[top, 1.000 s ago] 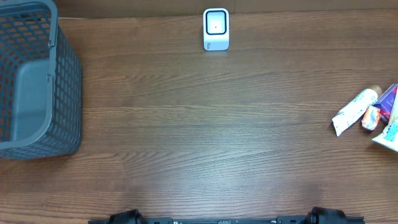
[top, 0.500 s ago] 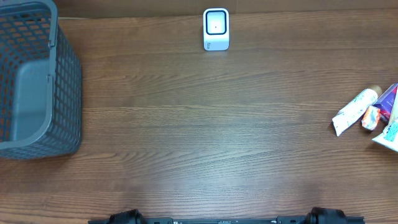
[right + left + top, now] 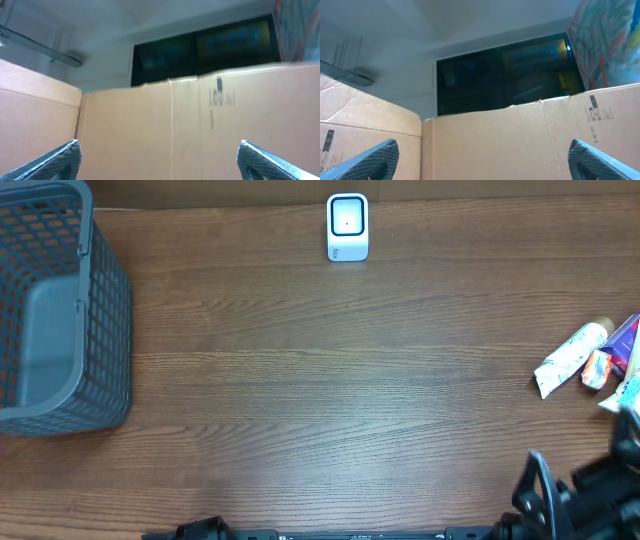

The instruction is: Scan the item barcode

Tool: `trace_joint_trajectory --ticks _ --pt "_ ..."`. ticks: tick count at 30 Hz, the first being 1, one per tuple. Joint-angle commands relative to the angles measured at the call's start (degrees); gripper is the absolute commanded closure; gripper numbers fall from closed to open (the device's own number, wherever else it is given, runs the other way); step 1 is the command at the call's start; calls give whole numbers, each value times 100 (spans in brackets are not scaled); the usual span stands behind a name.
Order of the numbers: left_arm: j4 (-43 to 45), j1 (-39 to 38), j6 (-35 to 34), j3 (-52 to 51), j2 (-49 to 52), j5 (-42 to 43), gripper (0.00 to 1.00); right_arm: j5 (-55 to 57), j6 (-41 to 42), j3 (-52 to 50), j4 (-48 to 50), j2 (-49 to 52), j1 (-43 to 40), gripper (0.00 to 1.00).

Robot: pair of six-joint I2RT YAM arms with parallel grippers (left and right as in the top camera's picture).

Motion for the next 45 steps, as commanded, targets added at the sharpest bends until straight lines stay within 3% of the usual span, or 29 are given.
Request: trace_joint_trajectory --ticks 1,9,18,25,30,37,45 --pt "-2 31 120 -15 -48 -2 0 564 326 -623 367 15 7 0" --pt "-42 31 120 -61 -48 -2 0 2168 334 -2151 1379 15 7 0" --pt "-57 31 120 -155 -48 -4 0 2341 691 -3097 1423 15 7 0" --pt "-57 31 120 -299 -48 -4 0 2396 704 -3088 380 15 7 0" --pt "-57 31 120 -323 -48 -4 0 2396 1235 -3088 -892 15 11 0" --pt "-55 31 122 -323 -48 -4 0 2271 1373 -3088 -1567 55 11 0" --pt "-55 31 122 -323 -48 -188 0 2184 1373 -3086 -1552 136 20 0"
